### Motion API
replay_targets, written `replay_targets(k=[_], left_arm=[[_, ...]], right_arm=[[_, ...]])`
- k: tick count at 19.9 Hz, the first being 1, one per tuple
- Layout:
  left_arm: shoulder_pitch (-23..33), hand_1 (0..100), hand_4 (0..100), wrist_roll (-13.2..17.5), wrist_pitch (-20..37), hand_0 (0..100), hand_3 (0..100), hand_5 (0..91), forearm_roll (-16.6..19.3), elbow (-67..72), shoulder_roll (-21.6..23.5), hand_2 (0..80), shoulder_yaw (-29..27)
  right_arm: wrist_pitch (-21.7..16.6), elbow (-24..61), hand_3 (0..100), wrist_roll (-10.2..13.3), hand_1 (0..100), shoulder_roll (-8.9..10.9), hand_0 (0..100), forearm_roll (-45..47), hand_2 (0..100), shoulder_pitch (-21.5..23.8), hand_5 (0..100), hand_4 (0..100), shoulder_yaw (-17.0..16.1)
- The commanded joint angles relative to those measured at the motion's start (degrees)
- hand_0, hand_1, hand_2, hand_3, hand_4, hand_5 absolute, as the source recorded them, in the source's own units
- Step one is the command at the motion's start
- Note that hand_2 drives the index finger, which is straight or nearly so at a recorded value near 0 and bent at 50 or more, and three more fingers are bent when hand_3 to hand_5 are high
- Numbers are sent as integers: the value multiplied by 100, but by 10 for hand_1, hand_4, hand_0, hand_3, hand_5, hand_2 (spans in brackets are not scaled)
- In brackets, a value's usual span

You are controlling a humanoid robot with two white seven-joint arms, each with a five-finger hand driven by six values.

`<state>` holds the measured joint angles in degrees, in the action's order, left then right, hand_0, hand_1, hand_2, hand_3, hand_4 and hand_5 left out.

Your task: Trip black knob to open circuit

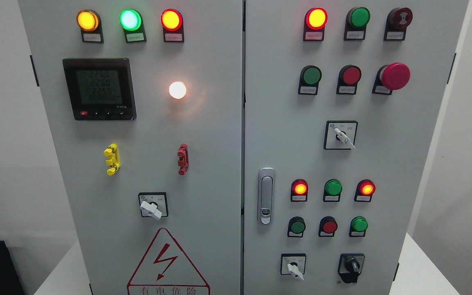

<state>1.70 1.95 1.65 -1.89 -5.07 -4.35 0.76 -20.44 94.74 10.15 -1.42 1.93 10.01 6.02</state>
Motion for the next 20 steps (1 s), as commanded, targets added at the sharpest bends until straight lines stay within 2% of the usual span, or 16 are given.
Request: replay_targets(k=[1, 11, 13, 20], left_arm=[[-3, 389, 0, -2, -7, 120, 0, 0, -14, 6, -5, 0, -5], [-11, 389, 0, -2, -7, 120, 0, 0, -14, 6, -5, 0, -5], [-3, 389, 0, -2, -7, 120, 0, 0, -14, 6, -5, 0, -5], [-3, 389, 0, -2, -7, 120, 0, 0, -14, 6, -5, 0, -5]], right_arm=[[5, 176, 1000, -40, 813, 54, 800, 10, 0, -157, 879, 961, -39], [295, 176, 1000, -31, 834, 89, 800, 79, 0, -641, 877, 963, -206], [348, 176, 1000, -31, 840, 150, 801, 106, 0, -720, 876, 963, -223], [357, 167, 1000, -40, 858, 168, 807, 106, 0, -790, 873, 964, -224]])
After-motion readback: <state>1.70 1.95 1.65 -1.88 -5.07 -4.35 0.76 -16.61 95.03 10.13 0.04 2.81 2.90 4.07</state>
